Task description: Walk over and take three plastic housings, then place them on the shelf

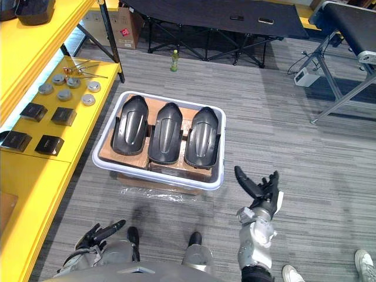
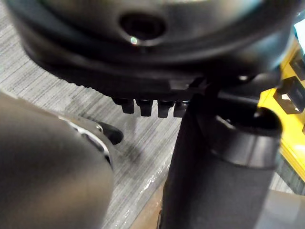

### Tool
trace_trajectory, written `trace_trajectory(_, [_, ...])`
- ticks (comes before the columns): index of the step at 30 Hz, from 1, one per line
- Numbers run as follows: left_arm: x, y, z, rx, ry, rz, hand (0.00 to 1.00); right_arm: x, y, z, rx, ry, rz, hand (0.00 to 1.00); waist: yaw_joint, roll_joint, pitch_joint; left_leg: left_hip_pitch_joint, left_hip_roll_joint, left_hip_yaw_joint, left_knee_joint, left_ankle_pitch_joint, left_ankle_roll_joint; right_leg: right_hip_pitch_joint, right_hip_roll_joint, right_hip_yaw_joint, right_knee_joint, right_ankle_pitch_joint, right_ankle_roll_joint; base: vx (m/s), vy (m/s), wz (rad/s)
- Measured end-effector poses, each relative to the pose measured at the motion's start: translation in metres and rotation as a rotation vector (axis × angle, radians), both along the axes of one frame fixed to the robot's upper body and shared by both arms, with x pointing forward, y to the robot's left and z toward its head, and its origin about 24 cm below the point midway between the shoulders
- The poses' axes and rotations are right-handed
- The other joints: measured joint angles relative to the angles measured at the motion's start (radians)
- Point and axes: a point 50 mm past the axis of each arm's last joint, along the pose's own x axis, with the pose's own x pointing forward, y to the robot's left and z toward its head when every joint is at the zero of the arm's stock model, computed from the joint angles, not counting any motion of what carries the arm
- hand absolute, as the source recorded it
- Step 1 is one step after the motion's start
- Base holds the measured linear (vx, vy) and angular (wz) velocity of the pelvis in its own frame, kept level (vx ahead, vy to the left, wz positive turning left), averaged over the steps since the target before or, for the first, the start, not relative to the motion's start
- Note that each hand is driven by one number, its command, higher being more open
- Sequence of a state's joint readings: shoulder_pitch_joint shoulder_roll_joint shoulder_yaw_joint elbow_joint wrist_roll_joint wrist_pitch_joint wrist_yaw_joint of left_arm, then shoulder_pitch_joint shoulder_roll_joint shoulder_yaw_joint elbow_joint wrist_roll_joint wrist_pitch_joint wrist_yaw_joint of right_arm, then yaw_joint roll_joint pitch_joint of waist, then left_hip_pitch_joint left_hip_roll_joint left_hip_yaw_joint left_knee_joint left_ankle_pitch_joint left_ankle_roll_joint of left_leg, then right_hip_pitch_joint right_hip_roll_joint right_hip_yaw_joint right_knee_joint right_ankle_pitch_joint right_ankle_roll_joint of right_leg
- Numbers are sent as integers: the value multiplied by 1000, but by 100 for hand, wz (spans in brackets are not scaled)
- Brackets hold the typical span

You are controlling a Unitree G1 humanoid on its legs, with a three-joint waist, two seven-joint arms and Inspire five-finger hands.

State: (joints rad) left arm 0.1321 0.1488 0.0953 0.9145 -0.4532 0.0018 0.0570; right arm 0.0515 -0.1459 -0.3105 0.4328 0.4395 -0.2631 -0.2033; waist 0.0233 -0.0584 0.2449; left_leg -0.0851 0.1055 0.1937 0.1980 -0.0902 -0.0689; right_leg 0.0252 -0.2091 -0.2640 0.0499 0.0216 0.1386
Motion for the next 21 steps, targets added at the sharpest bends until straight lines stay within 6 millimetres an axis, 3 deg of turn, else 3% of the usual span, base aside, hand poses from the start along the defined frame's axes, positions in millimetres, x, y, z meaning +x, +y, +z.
trace_trajectory(5, [-11,5,-1,18,18,-11,100,14,-24,20,-56,-15,-11,100,3,4,26,-86,21,-39,125,-45,0,-24,9,-19,30,-6,-6,-113,16,13])
trace_trajectory(7, [0,6,5,19,-38,-17,100,32,-43,35,-89,-2,-14,100,14,8,68,-134,23,-59,181,-56,9,-41,8,-36,45,-7,-2,-144,57,23])
trace_trajectory(12, [20,6,14,26,-127,-37,100,64,-63,64,-139,-12,-14,100,38,16,142,-196,9,-84,229,-57,27,-88,-4,-44,98,-12,-6,-114,50,17])
trace_trajectory(14, [32,5,18,28,-172,-45,100,80,-72,84,-191,-11,9,100,57,25,172,-250,7,-91,258,-55,34,-146,-13,-40,145,-13,-6,-93,54,6])
trace_trajectory(21, [52,-7,23,-26,-233,-35,100,117,-86,133,-300,16,48,100,59,76,220,-350,-13,-109,323,-52,59,-263,-52,-37,279,-52,-3,-55,38,9])
